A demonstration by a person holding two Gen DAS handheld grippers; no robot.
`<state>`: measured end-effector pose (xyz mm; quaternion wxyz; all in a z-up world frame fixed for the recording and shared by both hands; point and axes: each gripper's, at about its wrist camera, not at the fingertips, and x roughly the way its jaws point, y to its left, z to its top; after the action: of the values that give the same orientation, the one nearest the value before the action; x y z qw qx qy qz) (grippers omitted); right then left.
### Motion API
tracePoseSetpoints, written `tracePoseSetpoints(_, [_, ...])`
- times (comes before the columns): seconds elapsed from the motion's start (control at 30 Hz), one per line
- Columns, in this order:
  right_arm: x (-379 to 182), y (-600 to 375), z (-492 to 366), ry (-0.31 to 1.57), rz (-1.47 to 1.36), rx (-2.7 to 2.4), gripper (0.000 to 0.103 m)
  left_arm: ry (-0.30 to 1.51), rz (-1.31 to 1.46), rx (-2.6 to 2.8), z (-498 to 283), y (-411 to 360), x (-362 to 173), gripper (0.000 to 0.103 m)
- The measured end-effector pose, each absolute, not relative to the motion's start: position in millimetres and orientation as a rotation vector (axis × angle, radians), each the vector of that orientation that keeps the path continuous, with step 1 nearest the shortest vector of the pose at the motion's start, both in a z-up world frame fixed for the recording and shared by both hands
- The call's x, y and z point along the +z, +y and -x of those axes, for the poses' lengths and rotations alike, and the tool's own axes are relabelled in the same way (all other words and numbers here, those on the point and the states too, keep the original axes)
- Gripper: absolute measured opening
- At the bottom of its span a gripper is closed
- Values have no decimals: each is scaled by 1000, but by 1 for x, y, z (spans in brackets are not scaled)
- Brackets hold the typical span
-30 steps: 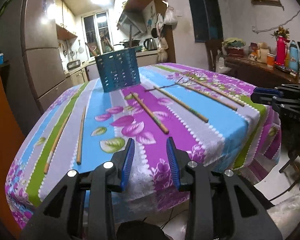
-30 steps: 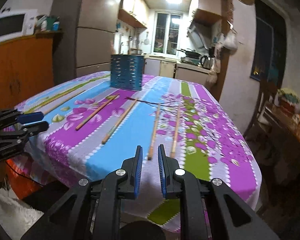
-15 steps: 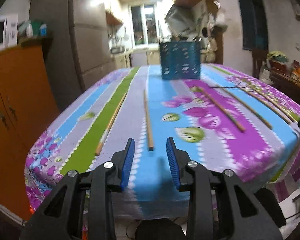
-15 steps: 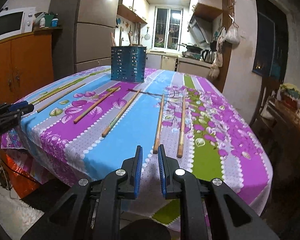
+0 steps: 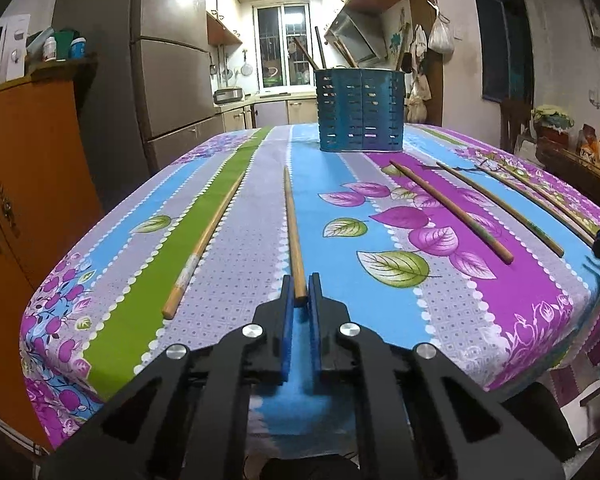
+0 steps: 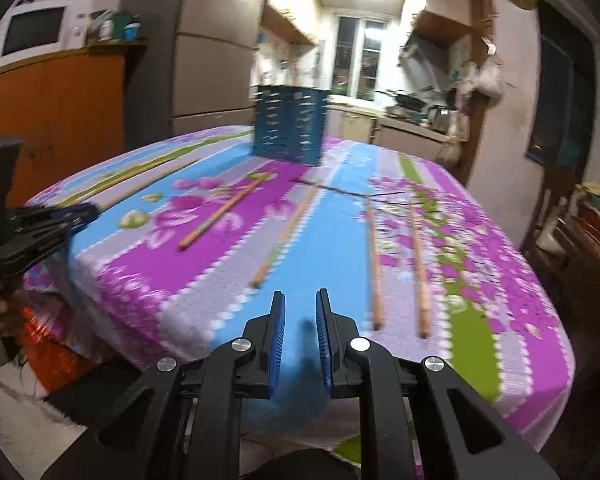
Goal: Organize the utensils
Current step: 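Close the left tool on a chopstick while the right tool grasps another, then lift both chopsticks upright and carry them over the teal holder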
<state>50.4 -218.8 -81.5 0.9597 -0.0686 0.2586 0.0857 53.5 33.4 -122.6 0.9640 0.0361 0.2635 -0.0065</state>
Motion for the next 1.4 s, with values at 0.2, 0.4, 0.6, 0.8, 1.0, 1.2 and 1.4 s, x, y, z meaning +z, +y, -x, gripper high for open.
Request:
tracePoseSetpoints(0.2, [-88,-242,-62,557,130,87,17,519,-85,-1,-58,31,-124,6])
tracePoseSetpoints(0.4, [-96,-240,-70,576,139,108,16,521,-83,5,-59,30,-124,6])
tracePoseSetpoints(0.6, [-100,-247,-68,555,55,107,16,515,-95,16,-58,28,-126,6])
tracePoseSetpoints(0.8, [-103,-243,-65,523,22,96,8,491,-91,2,-57,30,-129,6])
tracePoseSetpoints(1.0, [-92,-239,-61,517,7,97,8,503,-67,-17,-57,33,-126,5])
tracePoseSetpoints(1.2, [-65,-236,-47,461,38,108,8,476,-83,-39,-46,29,-110,5])
tracePoseSetpoints(1.4, [-25,-237,-37,383,70,138,8,435,-50,-42,-37,37,-79,5])
